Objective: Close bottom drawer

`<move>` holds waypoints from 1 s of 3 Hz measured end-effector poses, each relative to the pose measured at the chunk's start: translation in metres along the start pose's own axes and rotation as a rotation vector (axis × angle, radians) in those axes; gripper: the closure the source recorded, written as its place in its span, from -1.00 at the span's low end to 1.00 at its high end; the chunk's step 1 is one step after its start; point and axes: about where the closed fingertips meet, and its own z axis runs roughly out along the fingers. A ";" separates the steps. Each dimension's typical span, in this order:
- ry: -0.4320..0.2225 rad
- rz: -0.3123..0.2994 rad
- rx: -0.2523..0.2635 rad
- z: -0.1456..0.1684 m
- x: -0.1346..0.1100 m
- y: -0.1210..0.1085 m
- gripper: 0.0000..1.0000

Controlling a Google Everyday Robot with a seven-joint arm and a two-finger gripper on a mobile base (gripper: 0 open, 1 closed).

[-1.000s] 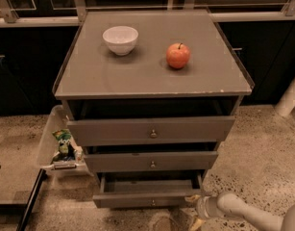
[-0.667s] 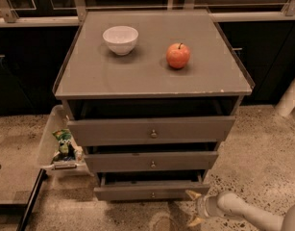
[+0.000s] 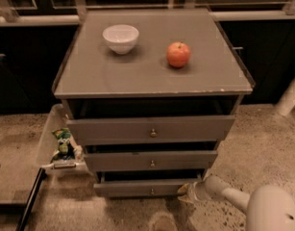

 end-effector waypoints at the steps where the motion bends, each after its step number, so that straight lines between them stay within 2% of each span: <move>1: 0.013 -0.005 0.014 0.003 0.003 -0.016 0.58; 3: 0.018 -0.009 0.026 0.002 0.005 -0.024 -0.31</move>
Offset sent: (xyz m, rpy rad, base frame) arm 0.0102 -0.0015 0.0000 -0.0080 -0.0082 -0.0041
